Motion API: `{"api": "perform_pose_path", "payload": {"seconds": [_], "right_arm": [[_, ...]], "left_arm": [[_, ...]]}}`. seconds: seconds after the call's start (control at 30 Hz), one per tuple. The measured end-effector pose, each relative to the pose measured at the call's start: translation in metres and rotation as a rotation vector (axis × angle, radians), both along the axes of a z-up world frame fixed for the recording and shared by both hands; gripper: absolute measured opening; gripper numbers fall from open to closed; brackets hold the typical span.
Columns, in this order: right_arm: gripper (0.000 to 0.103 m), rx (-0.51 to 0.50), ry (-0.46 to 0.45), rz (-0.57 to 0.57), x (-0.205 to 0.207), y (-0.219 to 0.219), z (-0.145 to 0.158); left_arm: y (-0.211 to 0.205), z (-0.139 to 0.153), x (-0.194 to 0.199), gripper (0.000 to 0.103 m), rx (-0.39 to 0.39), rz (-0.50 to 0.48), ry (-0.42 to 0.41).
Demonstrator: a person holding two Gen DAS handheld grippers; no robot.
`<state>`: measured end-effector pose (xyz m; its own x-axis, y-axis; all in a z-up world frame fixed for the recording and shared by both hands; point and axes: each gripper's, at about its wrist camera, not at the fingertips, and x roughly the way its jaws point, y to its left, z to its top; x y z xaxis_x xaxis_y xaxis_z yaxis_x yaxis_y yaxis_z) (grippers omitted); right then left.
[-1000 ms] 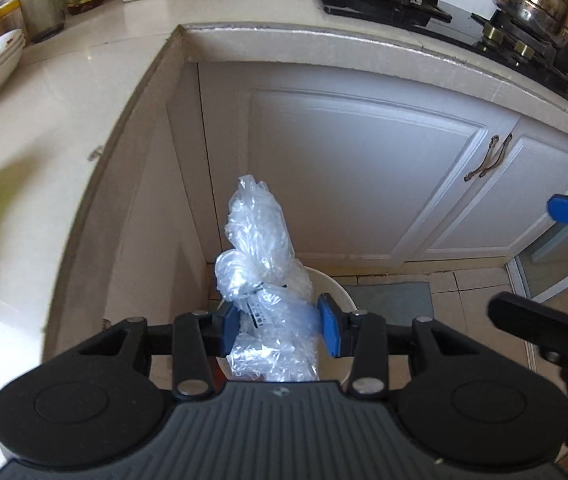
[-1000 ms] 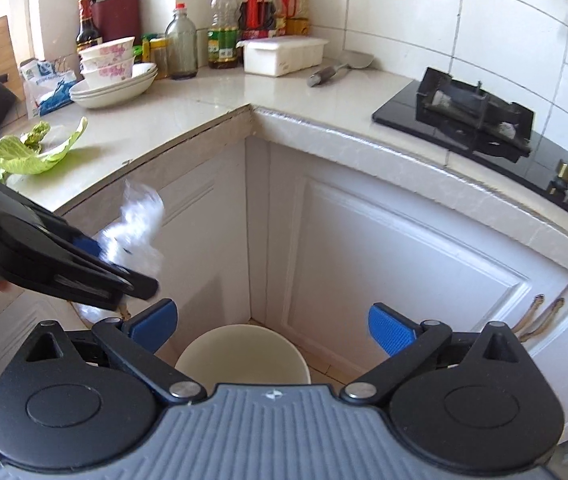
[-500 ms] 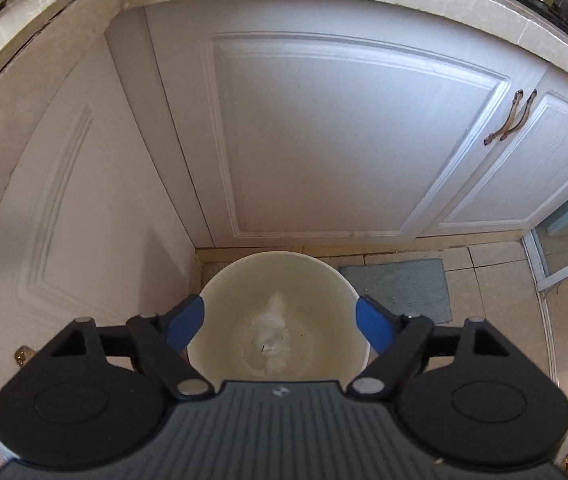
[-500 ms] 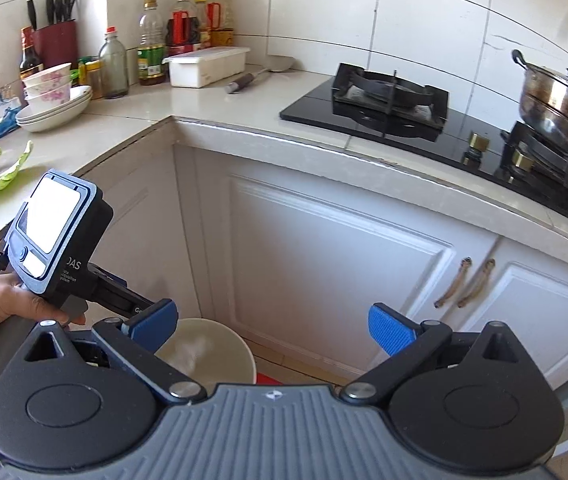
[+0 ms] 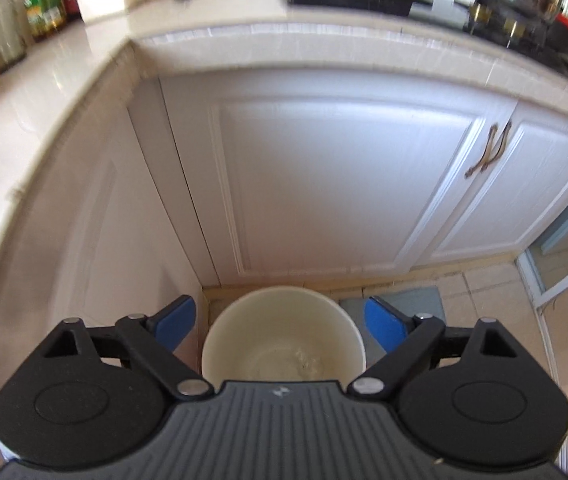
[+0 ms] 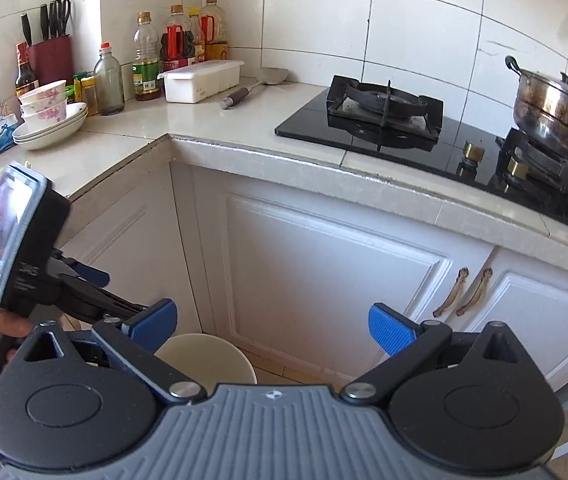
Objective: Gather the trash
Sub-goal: 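Move both tools back over the counter toward the orange peels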
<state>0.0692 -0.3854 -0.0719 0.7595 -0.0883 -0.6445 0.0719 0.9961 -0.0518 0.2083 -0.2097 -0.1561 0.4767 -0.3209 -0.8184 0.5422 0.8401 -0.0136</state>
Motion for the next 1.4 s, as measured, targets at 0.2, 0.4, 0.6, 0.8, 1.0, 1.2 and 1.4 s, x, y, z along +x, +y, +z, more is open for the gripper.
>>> {"api": "perform_pose_path", "payload": {"seconds": [0.2,0.4,0.6,0.8,1.0,1.2,1.4], "right_arm": [[0.103,-0.104,-0.054,0.09,0.0,0.02,0.015],[0.103,-0.107,-0.078,0.203,0.007,0.048,0.03],[0.103,-0.1,-0.092,0.322,0.014,0.084,0.04],[0.103,-0.073,-0.098,0.457,0.025,0.123,0.044],[0.103,-0.059,-0.106,0.582,0.04,0.161,0.047],[0.103,-0.04,-0.097,0.696,0.05,0.193,0.046],[0.103,-0.026,-0.082,0.763,0.059,0.219,0.043]], "left_arm": [[0.031,0.046,-0.022,0.094,-0.061,0.007,-0.077],[0.068,0.083,-0.045,0.098,-0.102,0.055,-0.087],[0.109,0.103,-0.07,0.098,-0.091,0.11,-0.113],[0.153,0.113,-0.091,0.098,-0.054,0.228,-0.142],[0.196,0.114,-0.103,0.098,-0.04,0.349,-0.145],[0.23,0.11,-0.111,0.098,-0.011,0.46,-0.157],[0.266,0.1,-0.112,0.098,0.033,0.591,-0.154]]}}
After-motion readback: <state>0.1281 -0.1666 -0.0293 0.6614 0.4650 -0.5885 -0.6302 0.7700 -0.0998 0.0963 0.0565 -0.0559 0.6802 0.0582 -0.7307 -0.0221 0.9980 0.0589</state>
